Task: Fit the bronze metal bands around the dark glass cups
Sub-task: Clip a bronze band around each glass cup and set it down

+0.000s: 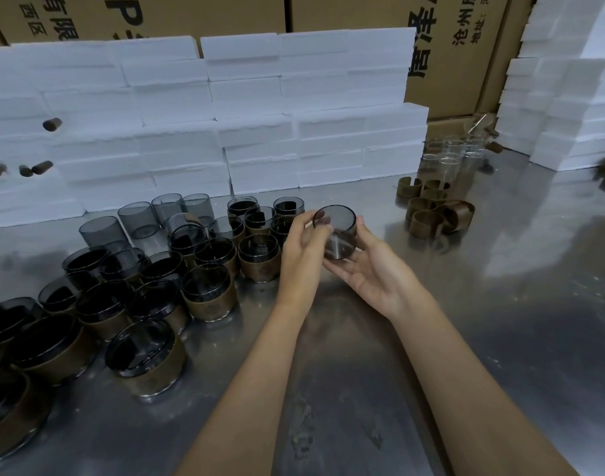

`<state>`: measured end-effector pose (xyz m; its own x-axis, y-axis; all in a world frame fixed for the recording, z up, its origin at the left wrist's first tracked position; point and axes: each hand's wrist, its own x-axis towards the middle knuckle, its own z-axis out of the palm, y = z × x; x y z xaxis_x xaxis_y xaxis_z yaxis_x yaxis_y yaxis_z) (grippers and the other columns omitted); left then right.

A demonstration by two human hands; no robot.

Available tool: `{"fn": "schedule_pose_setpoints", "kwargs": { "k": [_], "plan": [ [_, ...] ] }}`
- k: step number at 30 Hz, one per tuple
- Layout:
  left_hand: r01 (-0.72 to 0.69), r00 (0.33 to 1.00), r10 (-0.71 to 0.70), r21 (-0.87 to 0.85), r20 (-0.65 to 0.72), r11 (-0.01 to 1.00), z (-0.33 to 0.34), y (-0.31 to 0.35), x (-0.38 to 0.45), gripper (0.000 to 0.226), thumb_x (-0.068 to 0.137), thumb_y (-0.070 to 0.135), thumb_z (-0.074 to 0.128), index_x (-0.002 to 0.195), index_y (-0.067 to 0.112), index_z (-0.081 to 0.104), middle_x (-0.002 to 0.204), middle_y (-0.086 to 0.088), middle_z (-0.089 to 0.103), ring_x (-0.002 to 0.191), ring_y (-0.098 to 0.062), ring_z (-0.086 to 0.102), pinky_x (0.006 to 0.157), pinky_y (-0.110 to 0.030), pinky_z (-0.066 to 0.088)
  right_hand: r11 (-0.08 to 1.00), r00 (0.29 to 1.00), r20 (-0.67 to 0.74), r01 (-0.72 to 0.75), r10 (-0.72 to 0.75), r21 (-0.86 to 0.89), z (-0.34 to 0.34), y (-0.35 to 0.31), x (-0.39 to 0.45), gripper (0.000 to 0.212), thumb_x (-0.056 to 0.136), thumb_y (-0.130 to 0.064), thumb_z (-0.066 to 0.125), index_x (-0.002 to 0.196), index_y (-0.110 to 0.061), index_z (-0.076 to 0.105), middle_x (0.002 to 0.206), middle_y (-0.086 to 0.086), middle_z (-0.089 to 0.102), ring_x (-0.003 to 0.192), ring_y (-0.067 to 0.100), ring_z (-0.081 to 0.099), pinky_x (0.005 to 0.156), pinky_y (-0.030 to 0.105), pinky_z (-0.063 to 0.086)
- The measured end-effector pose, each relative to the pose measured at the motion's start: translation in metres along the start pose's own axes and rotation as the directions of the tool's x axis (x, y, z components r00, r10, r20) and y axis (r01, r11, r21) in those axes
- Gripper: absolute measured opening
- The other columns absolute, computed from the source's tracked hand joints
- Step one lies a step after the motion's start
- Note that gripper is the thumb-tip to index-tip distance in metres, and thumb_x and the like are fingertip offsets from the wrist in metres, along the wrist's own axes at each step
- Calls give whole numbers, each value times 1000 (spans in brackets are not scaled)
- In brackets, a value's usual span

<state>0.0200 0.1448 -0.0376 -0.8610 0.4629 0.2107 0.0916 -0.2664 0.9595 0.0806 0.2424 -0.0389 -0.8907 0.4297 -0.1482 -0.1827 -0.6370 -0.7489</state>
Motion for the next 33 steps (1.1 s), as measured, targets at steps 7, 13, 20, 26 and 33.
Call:
{"fn": "schedule_pose_setpoints", "kwargs": {
  "k": [7,13,20,26,33],
  "plan": [
    [21,999,-21,0,36,1000,-1,-3,-2,39,91,32,76,125,18,62,115,3,72,105,0,68,84,-9,48,982,996,32,87,-83,-170,1,-2,-2,51,105,-38,54,139,-2,58,135,22,66,128,32,62,115,42,44],
    [118,992,-120,-59,-28,991,-2,-4,3,43,93,56,64,111,17,68,109,-5,76,112,-25,70,102,-40,51,948,985,50,171,-164,-269,6,-4,-7,38,99,-33,63,128,-9,61,114,11,66,98,17,66,84,27,50],
    [183,983,-185,-88,-18,979,0,-8,9,29,108,21,44,118,15,70,121,-7,73,118,-23,66,96,-40,49,956,969,-44,232,-243,-181,4,-1,-4,27,94,-31,70,115,-16,61,96,3,72,87,14,68,70,22,54],
    [177,984,-168,-154,66,972,9,-7,4,39,107,30,49,131,3,64,128,-18,69,121,-38,64,100,-47,52,738,855,-168,305,-490,-602,2,6,2,43,81,-56,79,110,-30,61,96,2,63,80,10,65,61,13,47],
    [382,924,-343,-422,170,822,1,-8,7,42,111,35,35,102,12,69,88,-6,77,87,-19,74,85,-31,56,438,779,-3,349,-627,-828,6,17,1,51,79,-73,67,109,-33,54,101,-4,67,91,12,66,78,29,52]
  ]
}}
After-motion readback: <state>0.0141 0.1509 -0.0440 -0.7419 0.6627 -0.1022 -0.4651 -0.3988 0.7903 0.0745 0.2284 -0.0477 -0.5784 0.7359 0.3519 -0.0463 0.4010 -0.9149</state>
